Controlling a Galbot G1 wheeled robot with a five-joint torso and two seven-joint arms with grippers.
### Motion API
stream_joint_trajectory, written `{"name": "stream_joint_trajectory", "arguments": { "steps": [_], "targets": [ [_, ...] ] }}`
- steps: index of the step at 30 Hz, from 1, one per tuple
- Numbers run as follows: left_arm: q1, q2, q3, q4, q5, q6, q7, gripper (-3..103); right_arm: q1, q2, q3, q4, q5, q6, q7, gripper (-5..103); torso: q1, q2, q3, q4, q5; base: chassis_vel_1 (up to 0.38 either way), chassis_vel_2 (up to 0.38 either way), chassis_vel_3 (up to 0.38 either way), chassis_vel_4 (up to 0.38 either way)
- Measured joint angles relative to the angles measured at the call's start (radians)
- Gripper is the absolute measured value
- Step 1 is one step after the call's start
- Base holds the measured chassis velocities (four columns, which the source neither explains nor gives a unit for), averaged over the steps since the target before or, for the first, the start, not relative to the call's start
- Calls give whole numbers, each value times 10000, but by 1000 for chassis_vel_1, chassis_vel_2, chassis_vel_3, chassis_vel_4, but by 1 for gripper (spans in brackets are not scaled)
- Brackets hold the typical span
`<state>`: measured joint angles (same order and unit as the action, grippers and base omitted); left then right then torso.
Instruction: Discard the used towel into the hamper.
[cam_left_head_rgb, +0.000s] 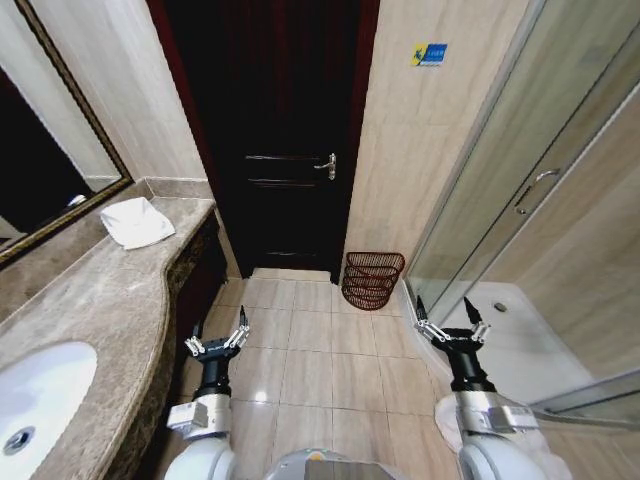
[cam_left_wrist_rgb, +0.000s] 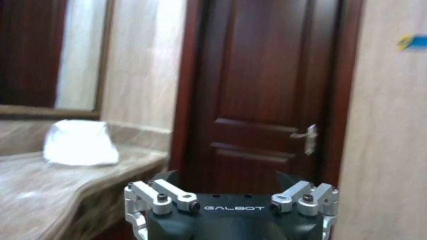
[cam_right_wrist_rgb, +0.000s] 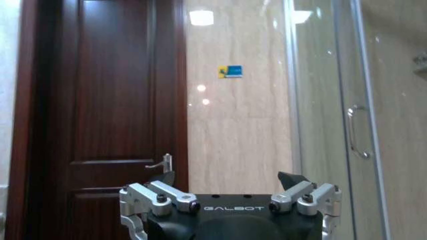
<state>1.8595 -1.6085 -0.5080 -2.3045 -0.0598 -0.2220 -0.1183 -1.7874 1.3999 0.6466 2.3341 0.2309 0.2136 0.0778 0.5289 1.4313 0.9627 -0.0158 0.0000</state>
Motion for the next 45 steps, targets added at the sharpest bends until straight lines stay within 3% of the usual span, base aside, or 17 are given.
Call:
{"name": "stream_joint_trajectory", "arguments": {
  "steps": [3, 6, 13, 28, 45],
  "targets": [
    [-87, 41, -118, -16, -53, -366, 452, 97, -2, -53, -49, 159, 241, -123, 41, 100, 0, 0, 0, 0, 0, 0, 0, 0, 0],
    [-111, 87, -140, -37, -154, -405, 510, 97, -2, -60, -76, 213, 260, -146, 17, 100, 1, 0, 0, 0, 0, 0, 0, 0, 0],
    [-88, 97, -226, -360, -552, -208, 315, 96, 10, -62, -66, 238, 518, -157, -68, 100, 1, 0, 0, 0, 0, 0, 0, 0, 0],
    [151, 45, -228, -459, -498, -23, 179, 96, 112, -66, -146, 286, 661, 255, -437, 100, 3, 0, 0, 1, 0, 0, 0, 0, 0],
    [211, 5, -98, -485, -259, -143, 230, 96, 25, -255, -124, 545, 902, -302, -188, 100, 2, 0, 0, 0, 0, 0, 0, 0, 0]
  ]
}}
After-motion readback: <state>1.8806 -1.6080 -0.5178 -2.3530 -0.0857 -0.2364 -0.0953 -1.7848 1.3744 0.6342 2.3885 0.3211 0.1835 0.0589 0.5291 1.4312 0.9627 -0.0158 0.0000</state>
